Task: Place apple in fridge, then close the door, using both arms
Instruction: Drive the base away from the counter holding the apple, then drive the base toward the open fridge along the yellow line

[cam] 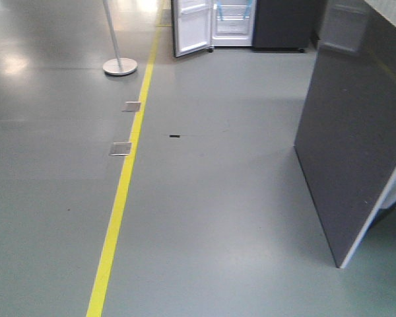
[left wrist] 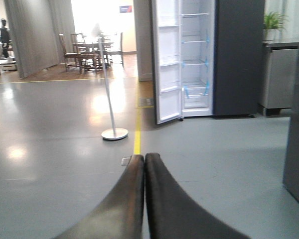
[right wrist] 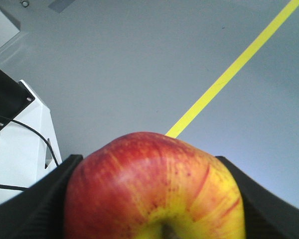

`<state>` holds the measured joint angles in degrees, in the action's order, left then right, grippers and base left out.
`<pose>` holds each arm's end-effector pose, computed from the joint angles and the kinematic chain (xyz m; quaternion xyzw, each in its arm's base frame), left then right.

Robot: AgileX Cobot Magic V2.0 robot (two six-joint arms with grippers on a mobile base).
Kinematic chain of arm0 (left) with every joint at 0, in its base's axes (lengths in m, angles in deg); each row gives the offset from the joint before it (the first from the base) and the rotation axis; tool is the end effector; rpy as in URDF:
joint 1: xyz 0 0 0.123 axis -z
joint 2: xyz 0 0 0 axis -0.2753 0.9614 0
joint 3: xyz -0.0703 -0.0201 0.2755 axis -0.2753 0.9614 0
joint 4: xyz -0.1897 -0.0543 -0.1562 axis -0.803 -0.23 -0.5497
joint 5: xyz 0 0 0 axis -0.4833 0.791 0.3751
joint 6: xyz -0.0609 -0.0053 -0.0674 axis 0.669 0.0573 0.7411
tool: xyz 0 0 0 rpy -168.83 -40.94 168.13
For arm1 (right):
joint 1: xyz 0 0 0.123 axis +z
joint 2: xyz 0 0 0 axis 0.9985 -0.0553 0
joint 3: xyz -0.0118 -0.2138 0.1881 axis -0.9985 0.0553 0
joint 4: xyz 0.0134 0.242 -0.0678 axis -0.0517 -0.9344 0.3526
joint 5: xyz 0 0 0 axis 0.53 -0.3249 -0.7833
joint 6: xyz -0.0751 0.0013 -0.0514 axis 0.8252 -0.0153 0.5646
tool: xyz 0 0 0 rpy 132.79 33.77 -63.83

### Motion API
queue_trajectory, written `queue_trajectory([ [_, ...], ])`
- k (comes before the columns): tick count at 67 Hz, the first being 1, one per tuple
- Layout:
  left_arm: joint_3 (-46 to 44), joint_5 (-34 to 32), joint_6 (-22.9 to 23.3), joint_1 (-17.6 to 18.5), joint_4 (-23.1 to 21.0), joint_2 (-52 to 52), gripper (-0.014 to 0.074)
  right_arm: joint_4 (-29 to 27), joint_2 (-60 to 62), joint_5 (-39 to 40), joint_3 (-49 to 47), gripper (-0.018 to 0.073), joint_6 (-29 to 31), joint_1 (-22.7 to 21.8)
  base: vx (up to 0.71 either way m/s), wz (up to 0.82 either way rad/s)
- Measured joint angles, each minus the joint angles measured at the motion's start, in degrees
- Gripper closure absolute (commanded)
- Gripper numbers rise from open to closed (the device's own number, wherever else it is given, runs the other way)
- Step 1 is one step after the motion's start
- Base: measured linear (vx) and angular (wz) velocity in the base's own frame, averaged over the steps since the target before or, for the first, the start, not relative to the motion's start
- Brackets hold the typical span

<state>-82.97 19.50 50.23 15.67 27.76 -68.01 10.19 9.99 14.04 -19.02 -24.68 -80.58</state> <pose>0.0564 0.0004 0.2016 -0.0180 0.6973 -0.0140 0.7164 0.0392 0.0651 0.2781 -0.2684 0.8421 0.3136 0.3471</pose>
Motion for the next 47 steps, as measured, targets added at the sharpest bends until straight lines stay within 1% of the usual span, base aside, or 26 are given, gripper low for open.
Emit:
queue_trajectory([
  [21, 0.0, 0.0, 0.0, 0.0, 0.0, 0.0, 0.0603, 0.0, 0.0, 0.0, 0.0, 0.0447, 0.0, 0.0, 0.12, 0.23],
  [47, 0.0, 0.0, 0.0, 0.0, 0.0, 0.0, 0.0603, 0.0, 0.0, 0.0, 0.0, 0.0447, 0.0, 0.0, 0.14, 0.09],
])
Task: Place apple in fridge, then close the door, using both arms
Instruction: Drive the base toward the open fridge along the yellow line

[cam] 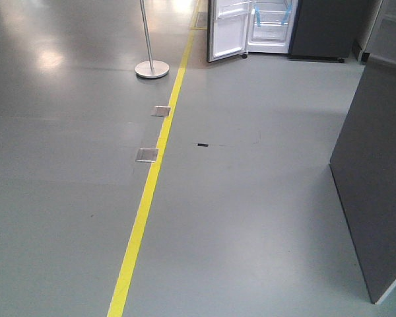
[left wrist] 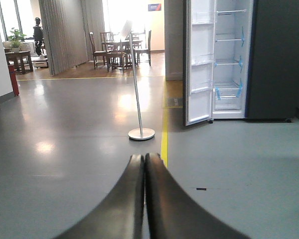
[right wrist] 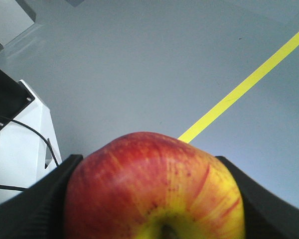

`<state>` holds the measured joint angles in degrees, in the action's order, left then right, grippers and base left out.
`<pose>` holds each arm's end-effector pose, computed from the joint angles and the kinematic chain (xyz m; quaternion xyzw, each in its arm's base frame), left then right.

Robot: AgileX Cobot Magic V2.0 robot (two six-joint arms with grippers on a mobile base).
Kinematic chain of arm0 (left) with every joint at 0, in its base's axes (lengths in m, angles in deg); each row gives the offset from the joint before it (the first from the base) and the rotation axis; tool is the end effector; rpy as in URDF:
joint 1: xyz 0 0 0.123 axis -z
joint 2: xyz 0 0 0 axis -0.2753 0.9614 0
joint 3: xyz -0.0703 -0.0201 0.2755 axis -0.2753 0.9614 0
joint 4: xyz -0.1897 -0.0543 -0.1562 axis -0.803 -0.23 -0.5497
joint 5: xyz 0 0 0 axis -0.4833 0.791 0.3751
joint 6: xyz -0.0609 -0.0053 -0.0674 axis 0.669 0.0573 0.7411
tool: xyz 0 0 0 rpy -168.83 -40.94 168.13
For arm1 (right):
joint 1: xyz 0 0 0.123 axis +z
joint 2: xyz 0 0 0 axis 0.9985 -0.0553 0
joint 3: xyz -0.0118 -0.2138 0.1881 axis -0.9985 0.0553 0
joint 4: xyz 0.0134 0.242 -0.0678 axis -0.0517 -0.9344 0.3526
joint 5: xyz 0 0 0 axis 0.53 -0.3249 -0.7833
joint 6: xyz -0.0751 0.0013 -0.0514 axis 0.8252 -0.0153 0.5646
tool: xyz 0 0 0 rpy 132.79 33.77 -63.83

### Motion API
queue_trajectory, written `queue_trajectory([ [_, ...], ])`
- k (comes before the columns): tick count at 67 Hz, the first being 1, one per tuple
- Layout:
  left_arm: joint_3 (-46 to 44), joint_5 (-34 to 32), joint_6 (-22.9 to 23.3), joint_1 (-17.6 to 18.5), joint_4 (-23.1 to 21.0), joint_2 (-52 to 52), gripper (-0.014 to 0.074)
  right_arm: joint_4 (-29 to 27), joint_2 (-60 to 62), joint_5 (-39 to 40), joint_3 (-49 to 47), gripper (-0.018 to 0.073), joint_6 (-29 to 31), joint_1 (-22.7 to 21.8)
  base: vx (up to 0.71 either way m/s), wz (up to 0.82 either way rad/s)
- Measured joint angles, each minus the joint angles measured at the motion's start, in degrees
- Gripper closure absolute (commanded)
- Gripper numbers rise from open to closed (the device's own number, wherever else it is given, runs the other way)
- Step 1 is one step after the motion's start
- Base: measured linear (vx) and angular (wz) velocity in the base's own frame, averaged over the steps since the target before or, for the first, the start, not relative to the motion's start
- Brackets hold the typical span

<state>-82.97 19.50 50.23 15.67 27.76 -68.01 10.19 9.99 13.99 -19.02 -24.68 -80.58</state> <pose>0.0564 0.0004 0.2016 -0.0180 0.6973 -0.0140 0.7164 0.0391 0.0651 0.2781 -0.2686 0.8422 0.3137 0.3467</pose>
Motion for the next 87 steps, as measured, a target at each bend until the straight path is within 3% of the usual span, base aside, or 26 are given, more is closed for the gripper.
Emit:
queue_trajectory([
  [87, 0.0, 0.0, 0.0, 0.0, 0.0, 0.0, 0.0603, 0.0, 0.0, 0.0, 0.0, 0.0447, 0.0, 0.0, 0.19, -0.04],
])
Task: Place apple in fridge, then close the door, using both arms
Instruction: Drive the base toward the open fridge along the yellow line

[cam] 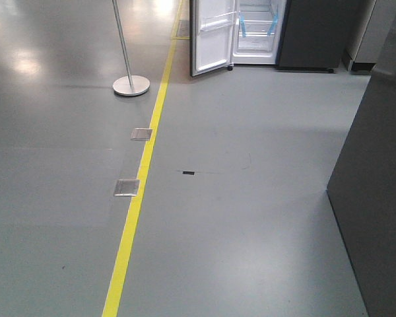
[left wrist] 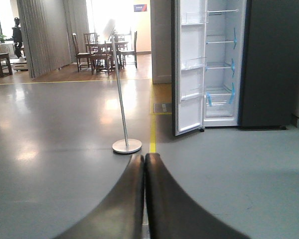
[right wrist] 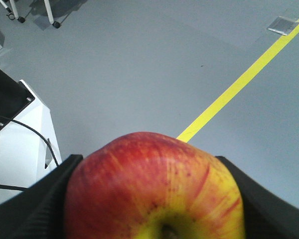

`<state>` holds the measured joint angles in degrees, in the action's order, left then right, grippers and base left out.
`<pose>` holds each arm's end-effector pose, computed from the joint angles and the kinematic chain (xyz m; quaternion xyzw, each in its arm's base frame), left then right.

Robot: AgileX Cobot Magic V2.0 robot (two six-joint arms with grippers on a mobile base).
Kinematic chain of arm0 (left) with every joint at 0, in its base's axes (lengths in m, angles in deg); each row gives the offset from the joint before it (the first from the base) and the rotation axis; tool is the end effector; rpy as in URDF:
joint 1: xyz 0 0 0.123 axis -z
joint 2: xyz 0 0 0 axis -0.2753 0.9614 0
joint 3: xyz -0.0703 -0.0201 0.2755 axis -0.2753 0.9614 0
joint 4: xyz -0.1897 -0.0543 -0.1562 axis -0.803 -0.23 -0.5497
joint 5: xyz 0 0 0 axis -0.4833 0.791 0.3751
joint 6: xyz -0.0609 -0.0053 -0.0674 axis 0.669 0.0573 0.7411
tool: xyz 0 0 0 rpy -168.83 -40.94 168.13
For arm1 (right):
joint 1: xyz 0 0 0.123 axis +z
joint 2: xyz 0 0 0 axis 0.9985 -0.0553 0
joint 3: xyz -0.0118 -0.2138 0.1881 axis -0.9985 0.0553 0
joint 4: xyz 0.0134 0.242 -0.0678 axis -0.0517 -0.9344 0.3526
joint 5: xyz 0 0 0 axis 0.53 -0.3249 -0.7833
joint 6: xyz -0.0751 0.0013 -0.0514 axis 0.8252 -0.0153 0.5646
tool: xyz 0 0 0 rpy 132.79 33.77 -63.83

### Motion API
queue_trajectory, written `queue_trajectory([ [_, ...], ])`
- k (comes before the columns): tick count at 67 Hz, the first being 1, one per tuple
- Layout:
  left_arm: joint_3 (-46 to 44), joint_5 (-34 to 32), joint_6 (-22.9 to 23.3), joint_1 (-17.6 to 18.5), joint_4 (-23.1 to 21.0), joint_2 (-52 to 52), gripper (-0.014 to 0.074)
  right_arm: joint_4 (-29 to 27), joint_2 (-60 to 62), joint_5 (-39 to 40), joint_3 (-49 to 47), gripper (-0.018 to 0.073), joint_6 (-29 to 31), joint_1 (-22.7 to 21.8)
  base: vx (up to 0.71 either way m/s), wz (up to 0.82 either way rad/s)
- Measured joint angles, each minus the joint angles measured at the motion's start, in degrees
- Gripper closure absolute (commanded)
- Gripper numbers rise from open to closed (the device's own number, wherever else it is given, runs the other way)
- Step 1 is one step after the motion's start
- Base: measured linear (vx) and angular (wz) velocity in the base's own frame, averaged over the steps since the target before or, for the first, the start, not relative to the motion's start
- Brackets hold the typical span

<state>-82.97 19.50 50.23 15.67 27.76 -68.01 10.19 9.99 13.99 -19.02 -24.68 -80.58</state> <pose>0.0564 0.0004 0.2016 -0.0180 0.6973 -0.0140 0.7164 0.0391 0.0651 0.2781 -0.2686 0.8422 0.3137 0.3467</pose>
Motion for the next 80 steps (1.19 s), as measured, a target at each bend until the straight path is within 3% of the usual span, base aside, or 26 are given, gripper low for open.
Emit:
queue_trajectory([
  [80, 0.0, 0.0, 0.0, 0.0, 0.0, 0.0, 0.0603, 0.0, 0.0, 0.0, 0.0, 0.0447, 0.0, 0.0, 0.22, -0.01],
])
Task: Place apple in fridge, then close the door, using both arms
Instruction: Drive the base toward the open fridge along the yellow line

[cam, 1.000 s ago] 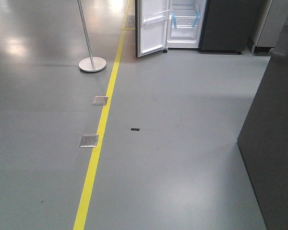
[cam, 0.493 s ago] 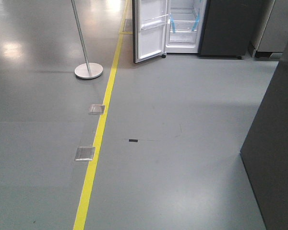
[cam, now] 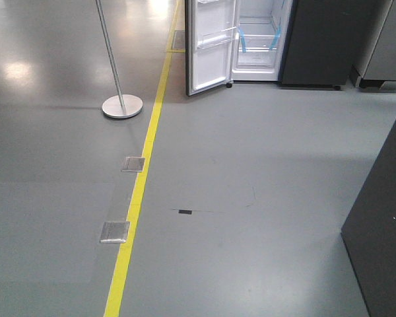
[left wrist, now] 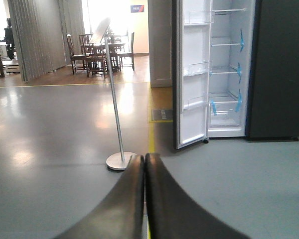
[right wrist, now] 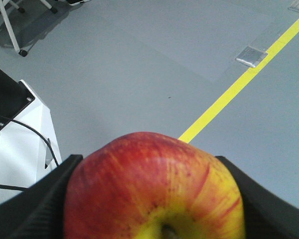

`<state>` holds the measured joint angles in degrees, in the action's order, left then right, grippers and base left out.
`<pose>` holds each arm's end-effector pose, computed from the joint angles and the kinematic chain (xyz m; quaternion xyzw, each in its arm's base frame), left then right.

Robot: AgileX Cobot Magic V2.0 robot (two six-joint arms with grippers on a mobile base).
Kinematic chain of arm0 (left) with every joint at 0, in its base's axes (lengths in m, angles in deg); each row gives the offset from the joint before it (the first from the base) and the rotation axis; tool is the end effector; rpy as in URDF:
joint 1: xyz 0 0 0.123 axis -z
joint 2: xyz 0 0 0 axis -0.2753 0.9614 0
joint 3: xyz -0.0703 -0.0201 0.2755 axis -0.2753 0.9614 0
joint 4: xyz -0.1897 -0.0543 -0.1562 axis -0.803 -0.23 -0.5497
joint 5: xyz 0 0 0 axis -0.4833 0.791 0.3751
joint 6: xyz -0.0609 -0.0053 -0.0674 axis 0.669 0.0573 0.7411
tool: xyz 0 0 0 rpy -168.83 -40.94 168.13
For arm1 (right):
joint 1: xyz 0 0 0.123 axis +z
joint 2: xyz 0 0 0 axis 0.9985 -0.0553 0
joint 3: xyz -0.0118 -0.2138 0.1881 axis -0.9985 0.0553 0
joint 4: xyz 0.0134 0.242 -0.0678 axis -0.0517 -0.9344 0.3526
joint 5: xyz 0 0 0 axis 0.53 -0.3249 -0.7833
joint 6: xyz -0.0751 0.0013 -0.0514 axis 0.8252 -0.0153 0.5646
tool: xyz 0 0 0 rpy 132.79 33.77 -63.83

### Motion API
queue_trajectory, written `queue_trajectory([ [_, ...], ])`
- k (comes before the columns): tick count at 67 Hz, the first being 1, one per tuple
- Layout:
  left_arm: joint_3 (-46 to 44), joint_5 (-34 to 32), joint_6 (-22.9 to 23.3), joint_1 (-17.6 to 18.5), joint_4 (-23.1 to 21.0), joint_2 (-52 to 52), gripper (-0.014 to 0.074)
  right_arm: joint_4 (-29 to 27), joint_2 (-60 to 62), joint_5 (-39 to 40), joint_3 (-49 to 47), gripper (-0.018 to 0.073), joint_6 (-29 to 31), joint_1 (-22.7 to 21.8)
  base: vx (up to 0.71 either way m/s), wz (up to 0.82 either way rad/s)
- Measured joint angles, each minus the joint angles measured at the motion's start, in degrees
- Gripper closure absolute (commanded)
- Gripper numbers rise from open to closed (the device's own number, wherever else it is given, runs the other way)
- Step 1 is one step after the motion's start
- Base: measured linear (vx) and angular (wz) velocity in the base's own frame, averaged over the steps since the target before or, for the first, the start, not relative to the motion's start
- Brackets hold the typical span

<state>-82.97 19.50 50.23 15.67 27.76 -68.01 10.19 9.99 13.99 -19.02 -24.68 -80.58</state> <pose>0.0564 0.0004 0.2016 -0.0180 0.6973 -0.0140 0.7164 0.0391 0.0651 0.2781 -0.2686 0.8422 0.3137 0.3467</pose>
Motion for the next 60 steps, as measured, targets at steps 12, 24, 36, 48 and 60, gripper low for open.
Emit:
queue_trajectory([
  [12, 0.0, 0.0, 0.0, 0.0, 0.0, 0.0, 0.0603, 0.0, 0.0, 0.0, 0.0, 0.0447, 0.0, 0.0, 0.25, 0.01],
  [24, 0.0, 0.0, 0.0, 0.0, 0.0, 0.0, 0.0603, 0.0, 0.0, 0.0, 0.0, 0.0447, 0.0, 0.0, 0.26, 0.00],
  [36, 0.0, 0.0, 0.0, 0.0, 0.0, 0.0, 0.0603, 0.0, 0.0, 0.0, 0.0, 0.0447, 0.0, 0.0, 0.26, -0.01],
  [48, 0.0, 0.0, 0.0, 0.0, 0.0, 0.0, 0.0603, 0.0, 0.0, 0.0, 0.0, 0.0447, 0.0, 0.0, 0.25, -0.02],
  [60, 0.0, 0.0, 0.0, 0.0, 0.0, 0.0, 0.0603, 0.0, 0.0, 0.0, 0.0, 0.0447, 0.0, 0.0, 0.25, -0.02],
])
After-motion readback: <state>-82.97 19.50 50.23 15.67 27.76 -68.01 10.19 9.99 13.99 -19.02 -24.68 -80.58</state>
